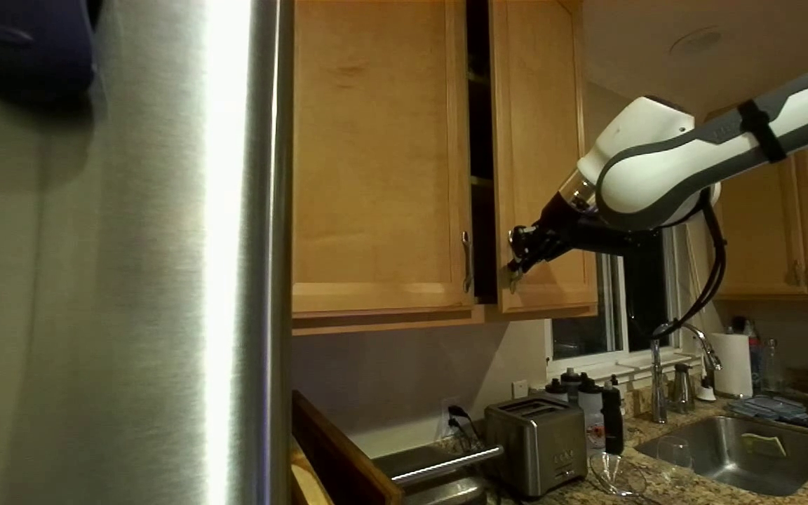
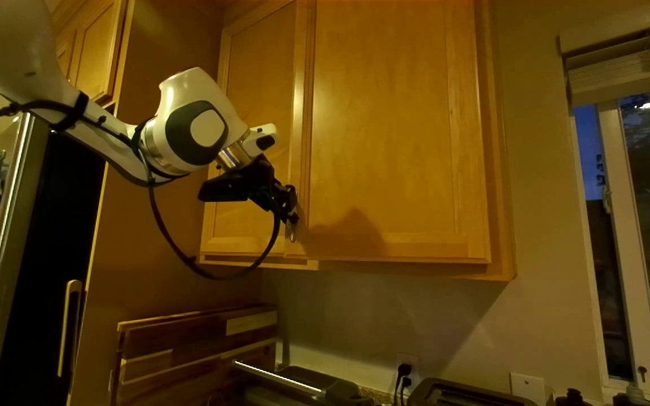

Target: Open the top right cabinet door,take out the wooden utensil and close the door

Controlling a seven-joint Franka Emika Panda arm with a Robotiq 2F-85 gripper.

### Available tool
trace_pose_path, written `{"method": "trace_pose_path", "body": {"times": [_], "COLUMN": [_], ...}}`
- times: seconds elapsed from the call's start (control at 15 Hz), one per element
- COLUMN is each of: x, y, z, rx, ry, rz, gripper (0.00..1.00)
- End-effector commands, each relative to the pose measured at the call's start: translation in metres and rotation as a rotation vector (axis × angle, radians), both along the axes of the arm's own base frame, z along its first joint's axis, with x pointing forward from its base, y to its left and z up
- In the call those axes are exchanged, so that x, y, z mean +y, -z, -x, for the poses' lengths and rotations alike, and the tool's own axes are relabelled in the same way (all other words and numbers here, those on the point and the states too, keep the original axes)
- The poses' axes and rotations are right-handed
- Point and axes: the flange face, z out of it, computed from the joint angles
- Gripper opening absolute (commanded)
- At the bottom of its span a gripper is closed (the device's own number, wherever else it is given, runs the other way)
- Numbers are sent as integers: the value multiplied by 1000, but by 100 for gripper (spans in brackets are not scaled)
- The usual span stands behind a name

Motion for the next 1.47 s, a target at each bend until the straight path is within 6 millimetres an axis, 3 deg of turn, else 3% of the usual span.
{"method": "trace_pose_path", "body": {"times": [0.0, 0.27, 0.6, 0.67, 0.73, 0.93, 1.4], "x": [-4, -20, -25, -24, -22, -16, -9], "y": [-1, 2, 2, 1, 1, 0, -10], "z": [7, 29, 34, 29, 24, 7, -35], "rx": [-5, -20, -38, -41, -36, -16, -2], "ry": [14, 59, 53, 40, 38, 23, 3], "rz": [-4, 6, -24, -23, -25, -19, -10], "gripper": [15, 3, 3, 7, 29, 37, 82]}}
